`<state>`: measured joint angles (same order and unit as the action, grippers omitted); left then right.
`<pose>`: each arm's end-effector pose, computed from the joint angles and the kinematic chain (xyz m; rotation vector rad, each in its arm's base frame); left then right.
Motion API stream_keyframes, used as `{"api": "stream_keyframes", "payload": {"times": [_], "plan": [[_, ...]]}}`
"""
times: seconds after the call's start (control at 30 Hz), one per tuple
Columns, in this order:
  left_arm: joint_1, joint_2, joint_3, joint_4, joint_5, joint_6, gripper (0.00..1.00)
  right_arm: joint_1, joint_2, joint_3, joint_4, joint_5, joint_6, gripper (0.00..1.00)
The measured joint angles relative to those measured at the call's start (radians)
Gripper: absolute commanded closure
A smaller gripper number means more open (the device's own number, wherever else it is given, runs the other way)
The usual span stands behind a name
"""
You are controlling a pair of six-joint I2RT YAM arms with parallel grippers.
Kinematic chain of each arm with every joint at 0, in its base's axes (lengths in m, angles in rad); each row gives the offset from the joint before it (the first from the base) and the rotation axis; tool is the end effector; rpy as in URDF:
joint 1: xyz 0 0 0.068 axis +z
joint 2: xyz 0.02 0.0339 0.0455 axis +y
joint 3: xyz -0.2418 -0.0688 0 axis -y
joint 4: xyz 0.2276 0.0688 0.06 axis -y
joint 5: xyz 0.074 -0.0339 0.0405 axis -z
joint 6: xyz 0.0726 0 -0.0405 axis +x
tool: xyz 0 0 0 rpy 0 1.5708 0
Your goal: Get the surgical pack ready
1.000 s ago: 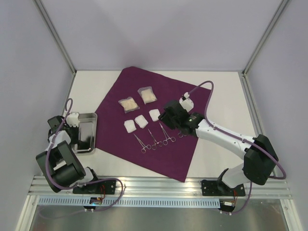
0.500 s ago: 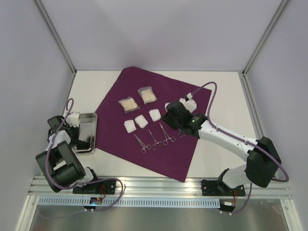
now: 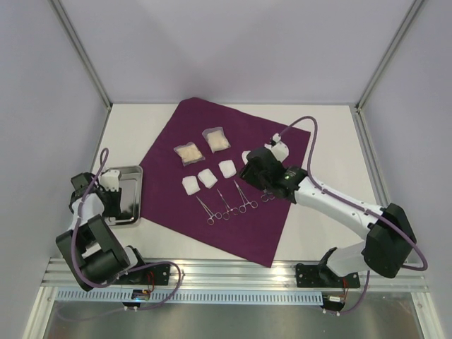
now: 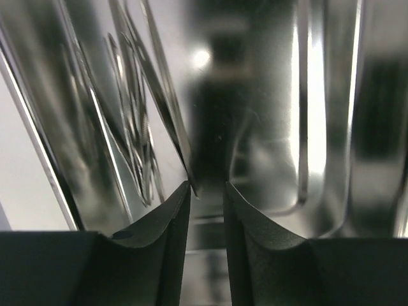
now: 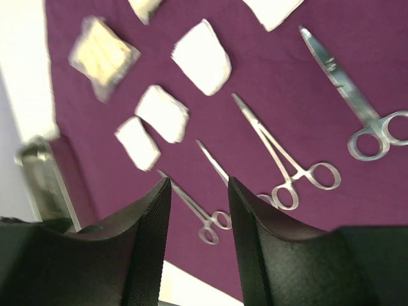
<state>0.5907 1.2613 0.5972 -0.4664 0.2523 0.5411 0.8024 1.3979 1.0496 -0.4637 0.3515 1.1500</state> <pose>0.1962 0.1097 0.1202 0.0094 2.6387 0.0341 0.2339 0.2060 0.2273 0.5780 2.3168 0.5498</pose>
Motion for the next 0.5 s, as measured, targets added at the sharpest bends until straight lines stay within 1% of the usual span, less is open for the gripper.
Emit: {"api": "stream_keyframes", "payload": {"times": [0.17, 0.27, 0.37, 0.5], "plan": [[0.0, -0.074, 0.029, -0.12, 0.037, 0.0, 0.57, -0.022, 0.07, 0.149, -0.141, -0.027, -0.24, 0.51], [0.0, -0.1, 0.075, -0.165, 0.058, -0.001, 0.57, -0.039, 0.13, 0.221, -0.218, -0.04, -0.396, 0.5], [0.0, -0.111, 0.113, -0.198, 0.075, 0.0, 0.56, -0.074, 0.193, 0.245, -0.277, -0.074, -0.521, 0.5], [0.0, -0.118, 0.12, -0.245, 0.091, 0.005, 0.55, -0.17, 0.297, 0.27, -0.349, -0.126, -0.661, 0.5]]}}
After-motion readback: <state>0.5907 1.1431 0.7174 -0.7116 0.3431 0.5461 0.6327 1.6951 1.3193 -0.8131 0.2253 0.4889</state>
